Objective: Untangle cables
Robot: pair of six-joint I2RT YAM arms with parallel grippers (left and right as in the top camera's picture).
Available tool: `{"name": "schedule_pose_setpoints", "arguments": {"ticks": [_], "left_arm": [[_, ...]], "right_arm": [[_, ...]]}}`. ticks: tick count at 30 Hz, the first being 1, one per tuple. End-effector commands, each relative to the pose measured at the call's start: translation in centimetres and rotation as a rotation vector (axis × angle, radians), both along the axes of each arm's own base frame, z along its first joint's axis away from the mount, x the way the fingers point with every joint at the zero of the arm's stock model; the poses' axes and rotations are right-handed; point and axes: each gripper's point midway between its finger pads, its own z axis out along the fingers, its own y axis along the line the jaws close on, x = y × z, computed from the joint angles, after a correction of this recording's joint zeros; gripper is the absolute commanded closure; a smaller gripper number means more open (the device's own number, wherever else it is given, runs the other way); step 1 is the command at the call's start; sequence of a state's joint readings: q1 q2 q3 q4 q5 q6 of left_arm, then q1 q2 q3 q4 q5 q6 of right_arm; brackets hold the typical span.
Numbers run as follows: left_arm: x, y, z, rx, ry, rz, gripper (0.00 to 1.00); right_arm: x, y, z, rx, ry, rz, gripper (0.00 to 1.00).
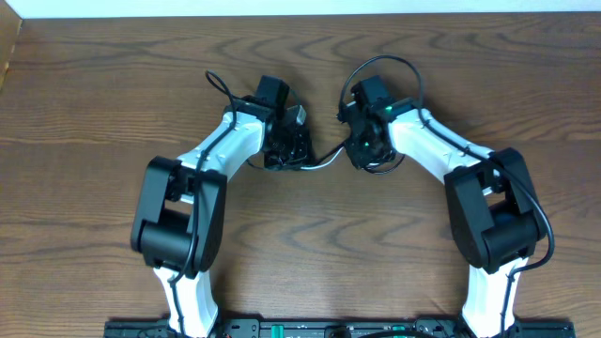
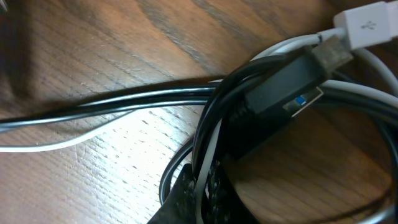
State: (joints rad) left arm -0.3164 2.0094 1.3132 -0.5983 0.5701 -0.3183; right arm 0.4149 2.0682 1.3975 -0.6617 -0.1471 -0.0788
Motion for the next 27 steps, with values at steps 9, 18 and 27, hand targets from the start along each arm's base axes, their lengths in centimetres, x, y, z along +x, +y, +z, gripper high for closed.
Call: {"name": "schedule_pose_setpoints", "arguments": {"ticks": [9, 18, 27], "left_arm": [[-0.7, 1.3, -3.8, 0.082, 0.110, 0.090, 0.86], [-0.6, 1.7, -4.0, 0.111, 0.116, 0.117, 0.86], [-0.6, 2.0, -4.1, 0.131, 0.123, 0.137, 0.86]], "right_arm": [[-0.3, 2.3, 5.1, 0.382, 0.172, -0.011, 0.99], [2.3, 0.5, 13.7, 0.590, 0.129, -0.027, 0.99], [6.6, -8.1, 14.6, 0.589, 0.102, -0.375, 0.99]]}}
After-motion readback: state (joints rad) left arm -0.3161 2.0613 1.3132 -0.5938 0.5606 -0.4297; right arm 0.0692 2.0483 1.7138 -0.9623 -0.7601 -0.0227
